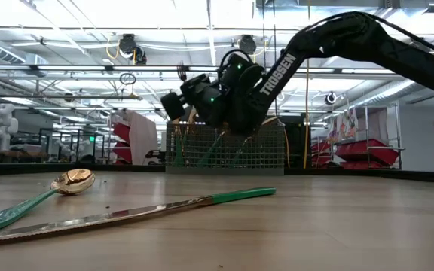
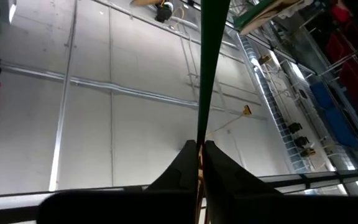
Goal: Sort silverware
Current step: Put the green fork into the gray silverware organizer
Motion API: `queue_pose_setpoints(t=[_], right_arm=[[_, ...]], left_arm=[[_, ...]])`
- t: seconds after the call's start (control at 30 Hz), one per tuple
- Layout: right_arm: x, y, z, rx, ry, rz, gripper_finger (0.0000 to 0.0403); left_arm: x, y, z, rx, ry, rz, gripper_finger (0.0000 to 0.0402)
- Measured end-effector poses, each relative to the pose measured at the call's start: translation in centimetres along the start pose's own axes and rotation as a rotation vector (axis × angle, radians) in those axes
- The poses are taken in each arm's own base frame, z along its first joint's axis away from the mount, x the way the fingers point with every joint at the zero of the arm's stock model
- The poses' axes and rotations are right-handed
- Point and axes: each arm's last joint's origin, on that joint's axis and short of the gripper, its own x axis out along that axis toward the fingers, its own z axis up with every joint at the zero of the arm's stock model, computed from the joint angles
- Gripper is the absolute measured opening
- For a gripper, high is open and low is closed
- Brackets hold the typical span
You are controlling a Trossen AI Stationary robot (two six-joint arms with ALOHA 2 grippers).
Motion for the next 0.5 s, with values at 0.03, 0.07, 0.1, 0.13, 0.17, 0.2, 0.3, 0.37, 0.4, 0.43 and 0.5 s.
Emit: queue_pose_setpoints(t=[0.03, 0.07, 0.1, 0.13, 0.17, 0.2, 0.3, 0.37, 0.4, 0.43, 0.5], right_arm=[[-0.02, -0.07, 0.34, 0.009, -0.003, -0.002, 0.0000], [-0.06, -0.14, 0.57, 0.024, -0.006, -0.004, 0.0000], [-0.14, -0.25, 0.82, 0.035, -0.014, -0.004, 0.0000], [-0.25, -0.36, 1.02, 0.037, -0.024, -0.001, 0.0000], [-0.28, -0.37, 1.07, 0.038, -0.033, 0.003, 0.0000], [-0.29, -0.38, 1.09, 0.041, -0.038, 0.006, 0.0000], [-0.46, -0.50, 0.94, 0.050, -0.056, 0.015, 0.0000], [-0.46, -0.47, 1.00, 0.058, -0.071, 0.025, 0.0000], [-0.46, -0.46, 1.02, 0.071, -0.077, 0.029, 0.0002], [-0.46, -0.46, 1.03, 0.088, -0.080, 0.031, 0.0005], [-0.46, -0.47, 1.04, 0.105, -0.082, 0.032, 0.0014]], left_arm=[[0.00, 0.00, -0.01, 0.000, 0.001, 0.000, 0.0011], [0.00, -0.01, -0.02, 0.002, 0.002, -0.001, 0.0011], [0.00, -0.01, -0.03, 0.002, 0.003, -0.001, 0.0011], [0.00, -0.01, -0.03, 0.002, 0.003, -0.001, 0.0011], [0.00, -0.01, -0.04, 0.002, 0.003, -0.001, 0.0011], [0.00, -0.01, -0.04, 0.002, 0.003, -0.001, 0.0011], [0.05, 0.06, -0.07, 0.002, 0.005, 0.003, 0.0011], [0.05, 0.07, -0.08, 0.002, 0.006, 0.003, 0.0011], [0.05, 0.07, -0.08, 0.001, 0.006, 0.003, 0.0011], [0.05, 0.07, -0.08, 0.001, 0.006, 0.003, 0.0011], [0.05, 0.06, -0.08, 0.000, 0.006, 0.003, 0.0011]])
